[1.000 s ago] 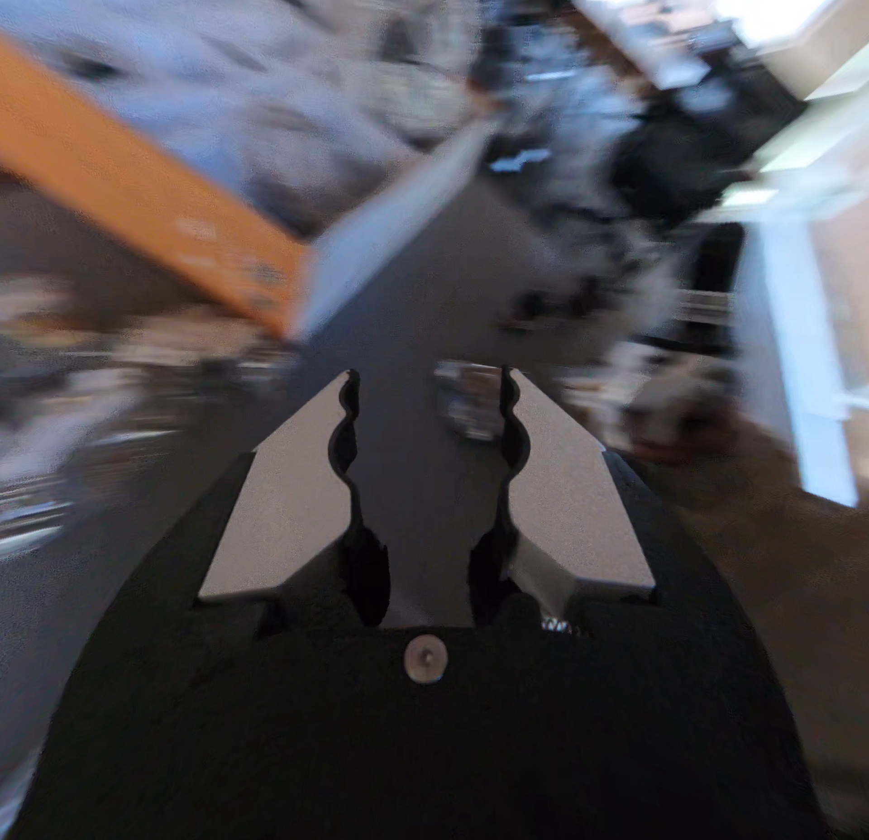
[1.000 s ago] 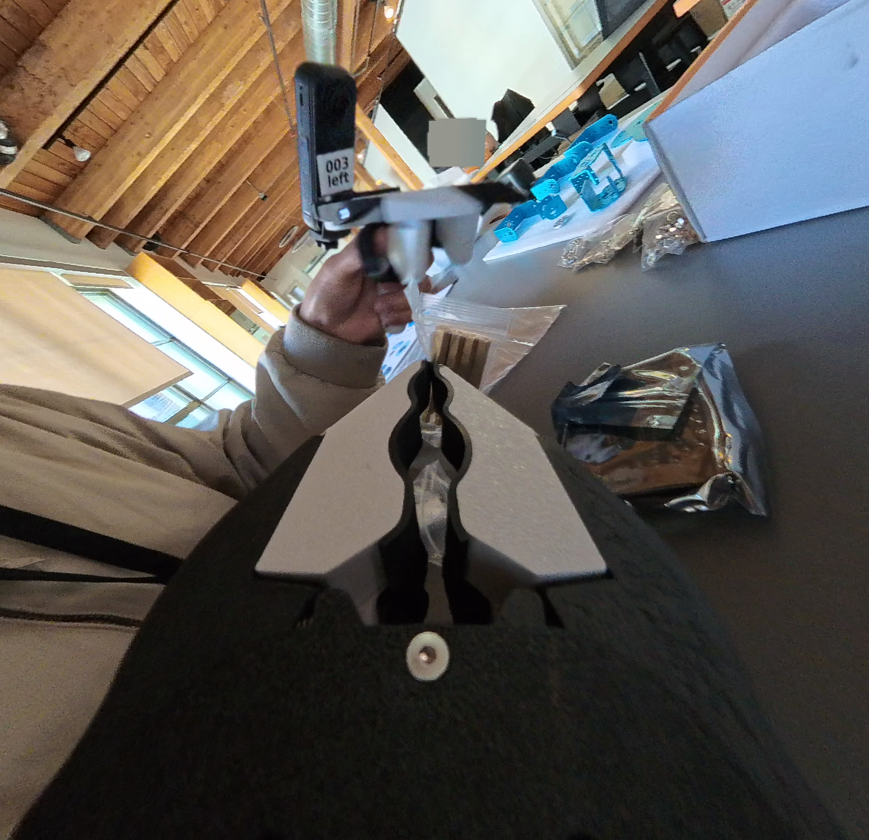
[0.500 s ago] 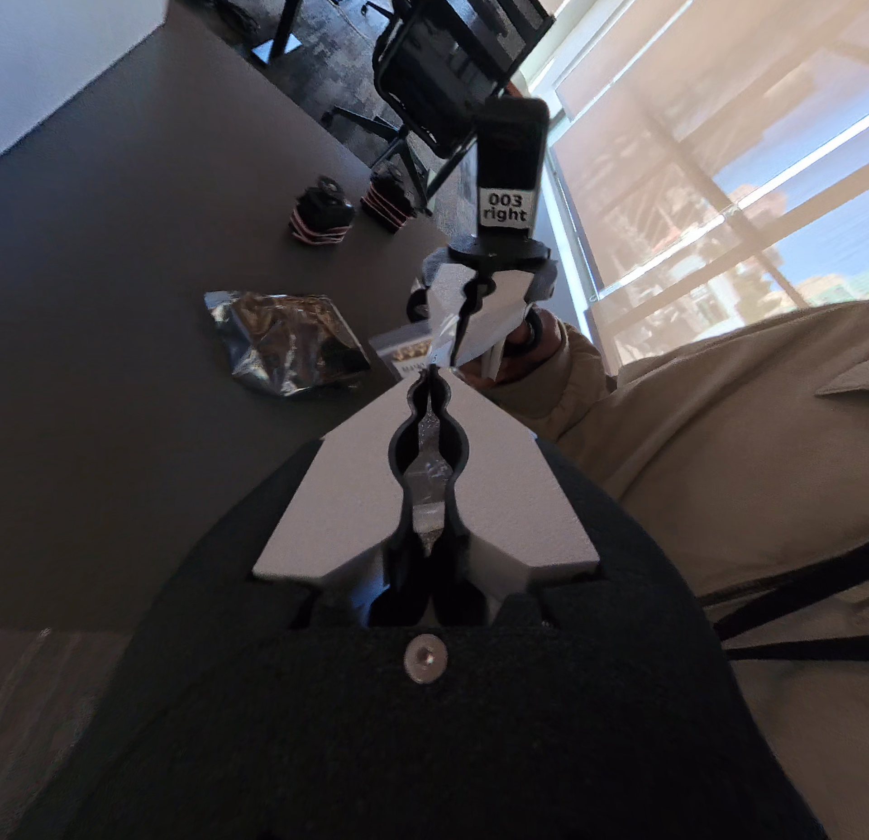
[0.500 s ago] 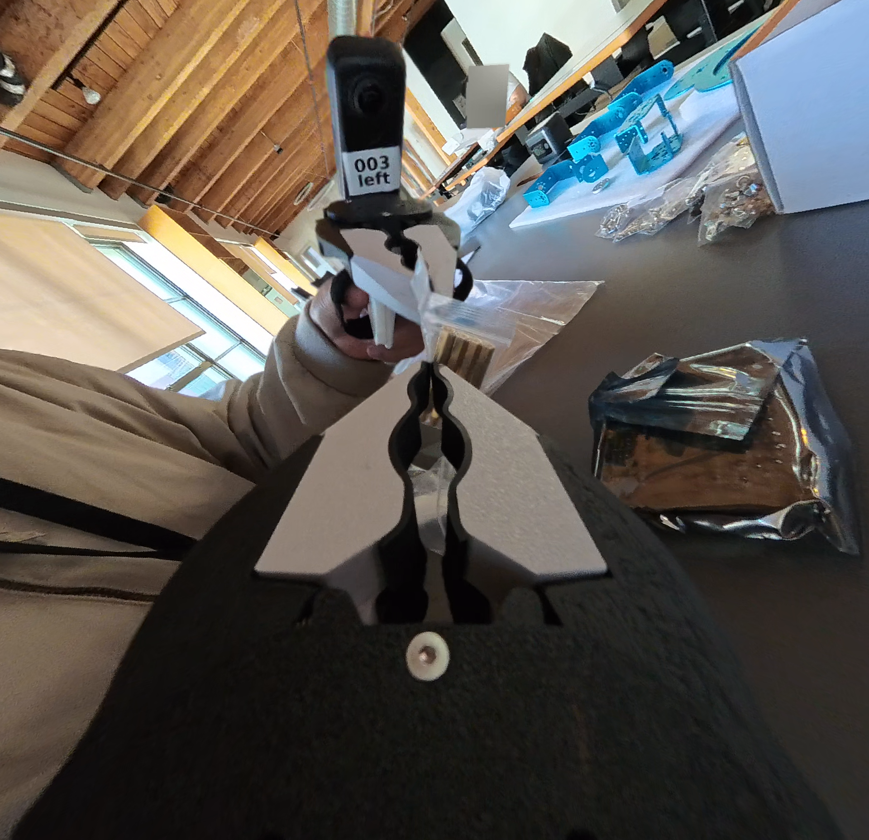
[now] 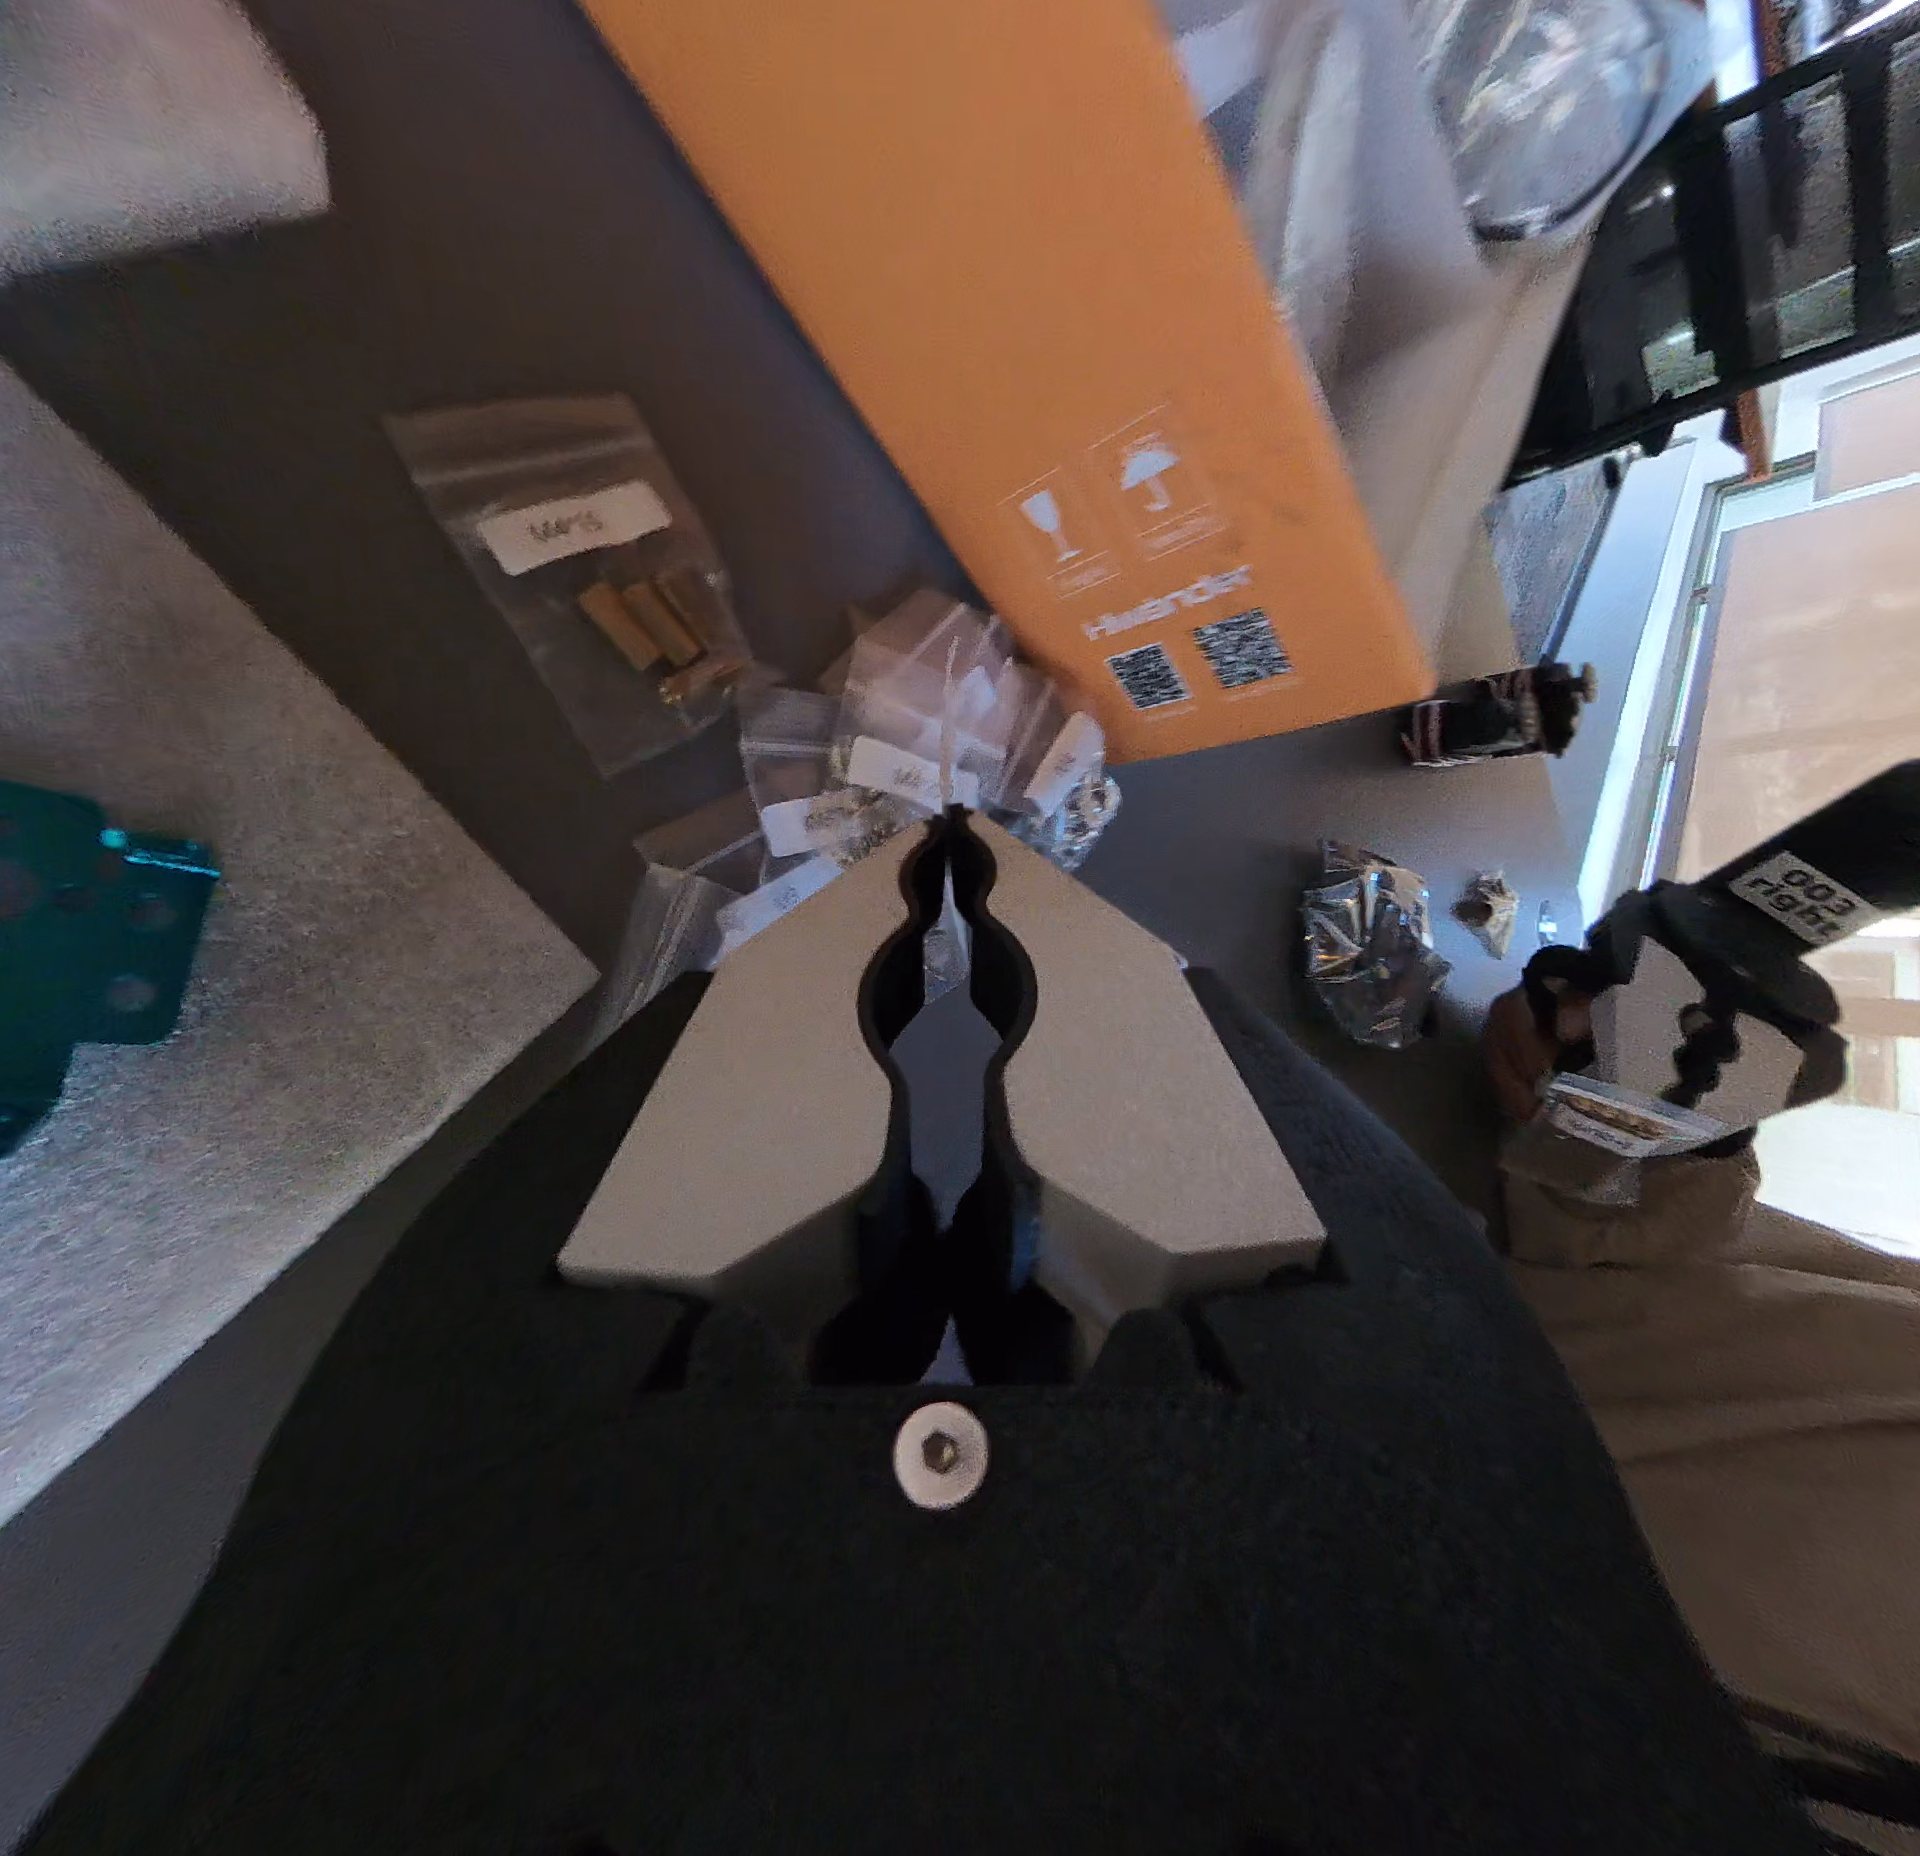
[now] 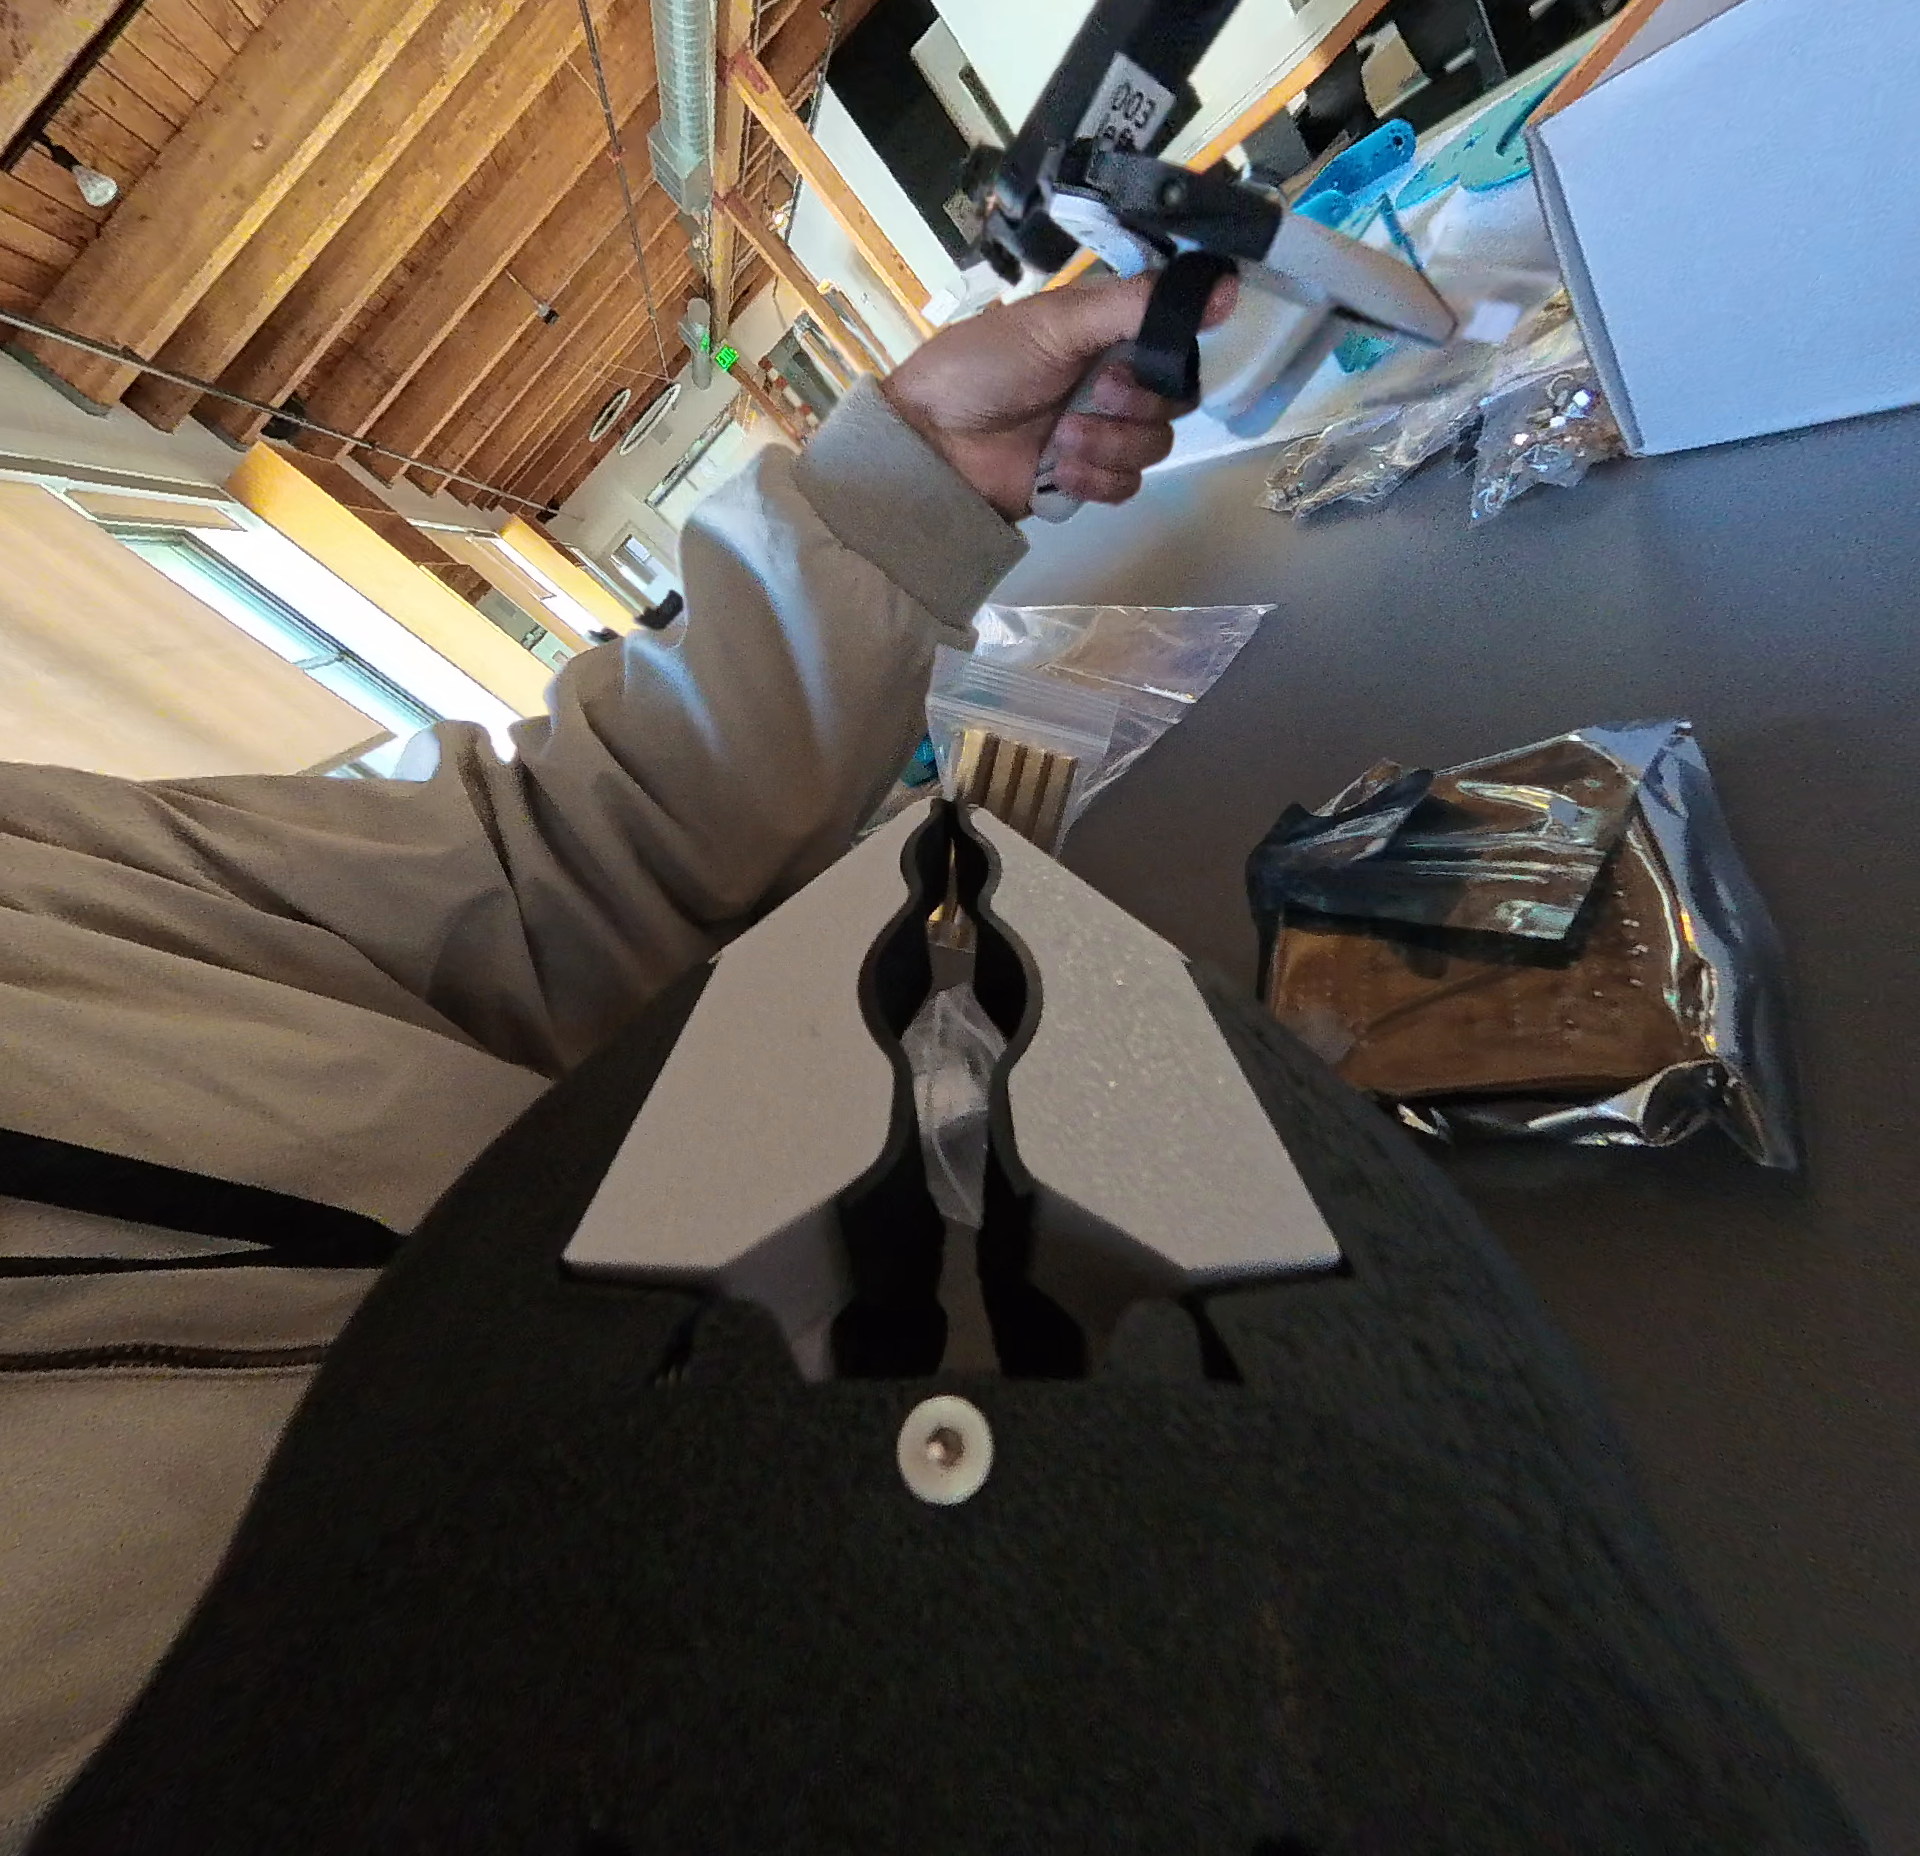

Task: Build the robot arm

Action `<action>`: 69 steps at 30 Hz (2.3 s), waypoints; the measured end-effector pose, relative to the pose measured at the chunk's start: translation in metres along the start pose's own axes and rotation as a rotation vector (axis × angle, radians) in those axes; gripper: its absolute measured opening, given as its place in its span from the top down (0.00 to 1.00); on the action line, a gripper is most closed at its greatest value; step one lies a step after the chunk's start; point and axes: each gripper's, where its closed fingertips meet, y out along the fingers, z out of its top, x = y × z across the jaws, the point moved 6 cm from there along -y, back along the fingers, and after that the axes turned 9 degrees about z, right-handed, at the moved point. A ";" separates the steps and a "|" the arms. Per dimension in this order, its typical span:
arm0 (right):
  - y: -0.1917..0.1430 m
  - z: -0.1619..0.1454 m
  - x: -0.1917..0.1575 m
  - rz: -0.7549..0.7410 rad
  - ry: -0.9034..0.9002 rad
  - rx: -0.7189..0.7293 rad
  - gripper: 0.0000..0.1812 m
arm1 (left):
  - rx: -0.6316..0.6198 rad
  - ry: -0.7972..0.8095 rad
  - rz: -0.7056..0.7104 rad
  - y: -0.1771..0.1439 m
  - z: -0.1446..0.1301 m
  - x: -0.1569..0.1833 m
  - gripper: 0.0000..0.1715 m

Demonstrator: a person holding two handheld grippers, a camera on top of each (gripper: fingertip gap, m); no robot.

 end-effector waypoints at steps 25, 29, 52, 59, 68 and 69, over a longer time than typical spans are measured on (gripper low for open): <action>0.071 -0.010 -0.035 -0.689 -1.027 -0.350 1.00 | -0.127 0.119 -0.315 -0.038 -0.110 0.152 0.88; 0.060 -0.003 -0.048 -0.268 -0.593 -0.133 1.00 | 0.069 0.438 -0.413 -0.065 -0.092 0.163 0.78; 0.031 0.014 -0.023 -0.005 -0.197 0.091 0.89 | -0.008 0.702 -0.550 -0.066 -0.095 0.154 1.00; 0.021 0.001 -0.016 -0.138 -0.265 0.013 0.87 | -0.173 0.425 -0.091 -0.024 0.013 0.040 1.00; 0.001 -0.039 -0.018 -0.190 -0.342 -0.368 0.85 | -0.249 0.505 0.040 0.012 0.034 0.007 0.87; 0.000 -0.043 -0.016 -0.197 -0.331 -0.405 0.85 | -0.221 0.521 0.077 0.010 0.036 0.006 0.81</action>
